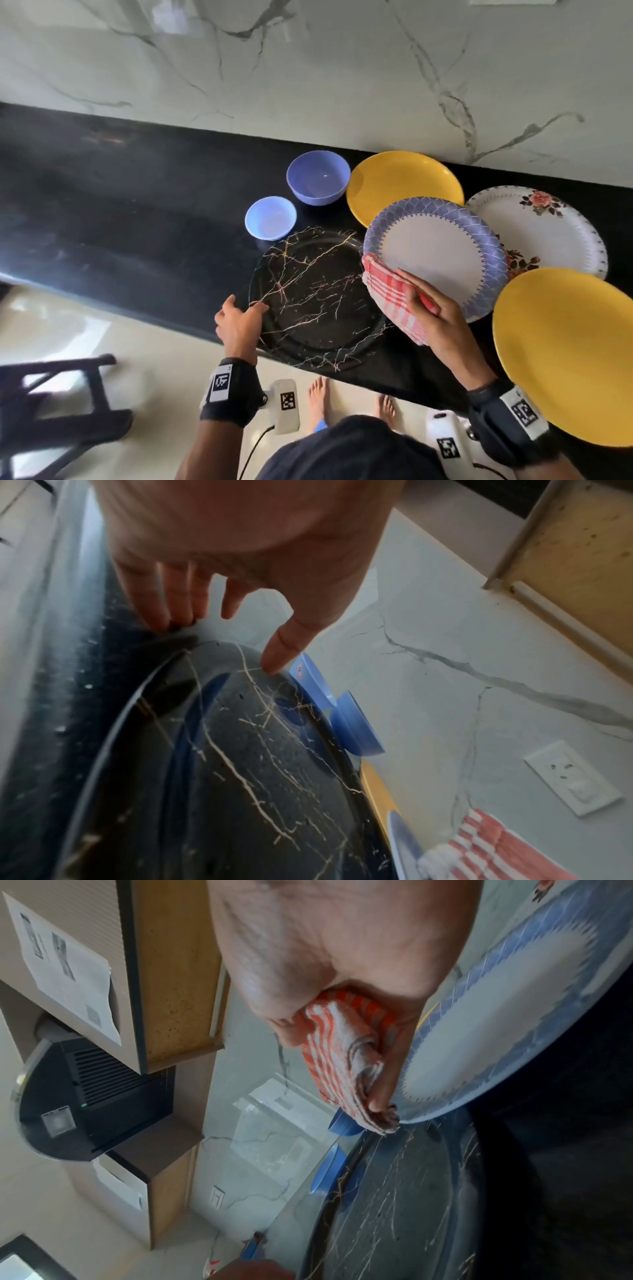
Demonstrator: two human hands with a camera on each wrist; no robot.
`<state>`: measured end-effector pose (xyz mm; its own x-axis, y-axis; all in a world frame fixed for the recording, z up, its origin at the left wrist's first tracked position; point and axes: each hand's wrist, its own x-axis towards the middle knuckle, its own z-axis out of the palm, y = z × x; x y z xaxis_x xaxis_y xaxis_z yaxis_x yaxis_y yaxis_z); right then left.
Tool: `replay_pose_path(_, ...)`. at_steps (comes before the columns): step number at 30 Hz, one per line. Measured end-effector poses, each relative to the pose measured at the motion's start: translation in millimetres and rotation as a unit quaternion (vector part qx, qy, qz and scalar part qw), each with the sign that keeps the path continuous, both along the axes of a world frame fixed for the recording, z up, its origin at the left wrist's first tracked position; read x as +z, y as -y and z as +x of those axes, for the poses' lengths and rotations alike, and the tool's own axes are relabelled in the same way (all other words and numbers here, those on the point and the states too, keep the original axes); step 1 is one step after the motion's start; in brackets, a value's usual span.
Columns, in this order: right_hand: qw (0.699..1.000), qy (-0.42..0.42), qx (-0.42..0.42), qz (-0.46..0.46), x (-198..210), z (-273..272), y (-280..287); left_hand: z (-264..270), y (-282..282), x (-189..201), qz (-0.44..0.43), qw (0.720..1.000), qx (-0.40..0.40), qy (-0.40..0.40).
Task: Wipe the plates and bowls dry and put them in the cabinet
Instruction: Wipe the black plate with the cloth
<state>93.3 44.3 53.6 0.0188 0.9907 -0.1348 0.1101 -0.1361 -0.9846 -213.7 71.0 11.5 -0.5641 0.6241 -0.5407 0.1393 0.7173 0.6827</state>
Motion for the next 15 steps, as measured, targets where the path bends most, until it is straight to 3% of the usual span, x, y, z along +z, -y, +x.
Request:
replay_pose_path(5, 0.999, 0.002, 0.04, -0.01, 0, -15, -12, 5, 2, 2, 0.04, 0.988, 0.033, 0.142)
replay_pose_path(15, 0.997, 0.004, 0.062, -0.048, -13, -23, -19, 6, 3, 16, 0.102, 0.983, 0.025, 0.154)
